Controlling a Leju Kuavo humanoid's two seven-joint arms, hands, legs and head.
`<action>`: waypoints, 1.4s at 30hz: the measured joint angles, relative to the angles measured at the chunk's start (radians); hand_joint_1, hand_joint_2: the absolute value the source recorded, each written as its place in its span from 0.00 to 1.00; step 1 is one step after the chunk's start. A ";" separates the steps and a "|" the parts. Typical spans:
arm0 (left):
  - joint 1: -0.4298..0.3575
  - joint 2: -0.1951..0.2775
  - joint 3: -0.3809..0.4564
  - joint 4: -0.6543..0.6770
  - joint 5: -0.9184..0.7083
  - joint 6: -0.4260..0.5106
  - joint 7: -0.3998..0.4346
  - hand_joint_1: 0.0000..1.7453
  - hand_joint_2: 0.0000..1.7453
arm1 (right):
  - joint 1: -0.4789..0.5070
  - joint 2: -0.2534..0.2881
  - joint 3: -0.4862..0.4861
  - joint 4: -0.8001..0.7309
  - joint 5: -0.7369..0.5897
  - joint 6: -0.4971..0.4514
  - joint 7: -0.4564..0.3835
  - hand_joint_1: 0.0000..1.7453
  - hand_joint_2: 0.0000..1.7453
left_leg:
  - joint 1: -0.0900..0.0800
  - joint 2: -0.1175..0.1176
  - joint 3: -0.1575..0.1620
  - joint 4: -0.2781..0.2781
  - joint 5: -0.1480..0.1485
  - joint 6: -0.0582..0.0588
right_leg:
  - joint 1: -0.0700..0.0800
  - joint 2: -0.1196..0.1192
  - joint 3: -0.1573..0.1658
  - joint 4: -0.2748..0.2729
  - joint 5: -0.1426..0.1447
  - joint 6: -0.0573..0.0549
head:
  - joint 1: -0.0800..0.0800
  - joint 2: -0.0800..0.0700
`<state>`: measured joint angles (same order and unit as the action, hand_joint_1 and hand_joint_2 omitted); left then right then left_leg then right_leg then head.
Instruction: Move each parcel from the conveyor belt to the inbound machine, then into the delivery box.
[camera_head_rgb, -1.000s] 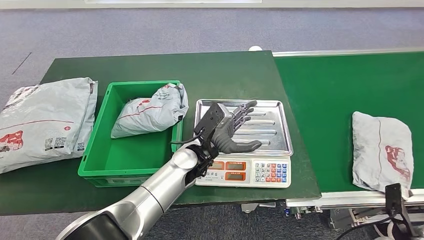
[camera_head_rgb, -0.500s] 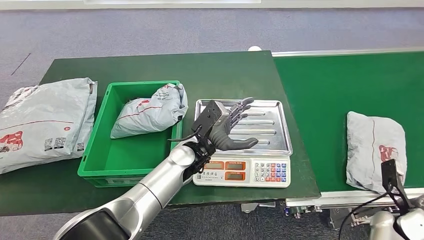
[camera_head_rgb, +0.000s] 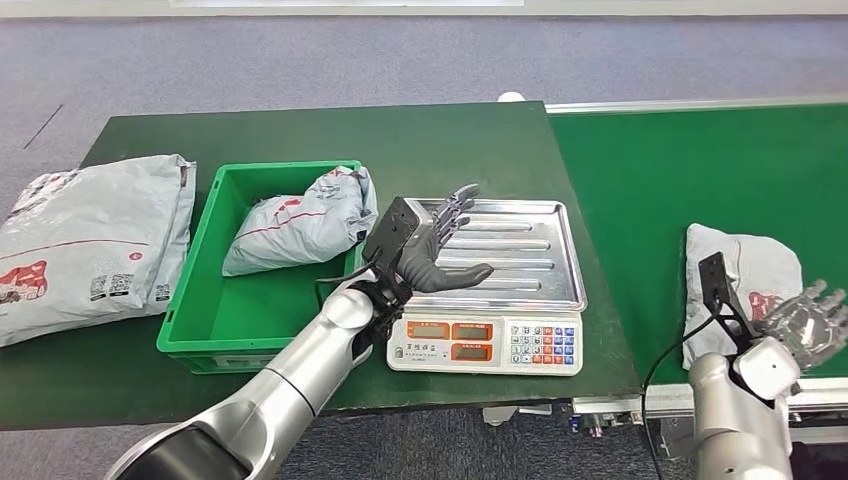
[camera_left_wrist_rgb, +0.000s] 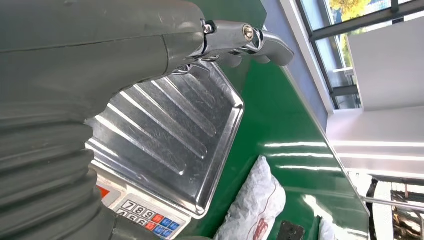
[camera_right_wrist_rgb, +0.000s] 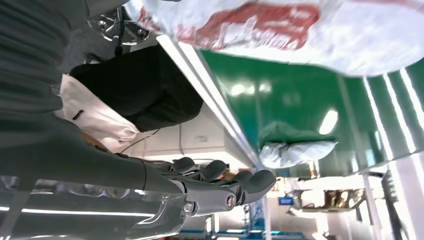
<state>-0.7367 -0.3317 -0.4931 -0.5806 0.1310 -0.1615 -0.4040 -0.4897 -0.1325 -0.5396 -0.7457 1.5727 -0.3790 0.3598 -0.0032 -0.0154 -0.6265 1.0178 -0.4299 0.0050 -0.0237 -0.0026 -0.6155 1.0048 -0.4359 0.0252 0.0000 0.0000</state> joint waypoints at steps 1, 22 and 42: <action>0.002 0.000 0.005 -0.002 -0.005 0.000 0.000 0.00 1.00 | -0.011 0.001 0.005 0.013 0.000 0.006 -0.003 0.00 1.00 | 0.000 0.000 0.000 0.000 0.000 0.000 | 0.000 0.000 0.000 0.000 0.000 0.000 | 0.000 0.000; 0.036 0.013 0.076 -0.020 -0.054 -0.008 -0.017 0.00 1.00 | -0.108 0.011 0.053 0.216 -0.004 0.022 0.060 0.00 1.00 | 0.000 -0.002 0.000 0.000 0.001 0.000 | 0.000 -0.002 0.000 0.000 0.000 0.000 | 0.000 0.000; 0.093 0.044 0.175 -0.081 -0.075 0.022 -0.018 0.00 1.00 | -0.134 0.006 -0.021 0.316 -0.220 0.120 -0.221 0.00 1.00 | 0.000 -0.001 0.000 0.000 0.001 0.000 | 0.000 -0.002 0.000 0.000 0.000 0.000 | 0.000 0.000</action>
<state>-0.6438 -0.2877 -0.3185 -0.6621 0.0564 -0.1393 -0.4222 -0.6239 -0.1265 -0.5602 -0.4301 1.3529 -0.2589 0.1387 -0.0032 -0.0168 -0.6265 1.0178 -0.4293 0.0051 -0.0237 -0.0042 -0.6159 1.0046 -0.4360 0.0252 0.0000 0.0000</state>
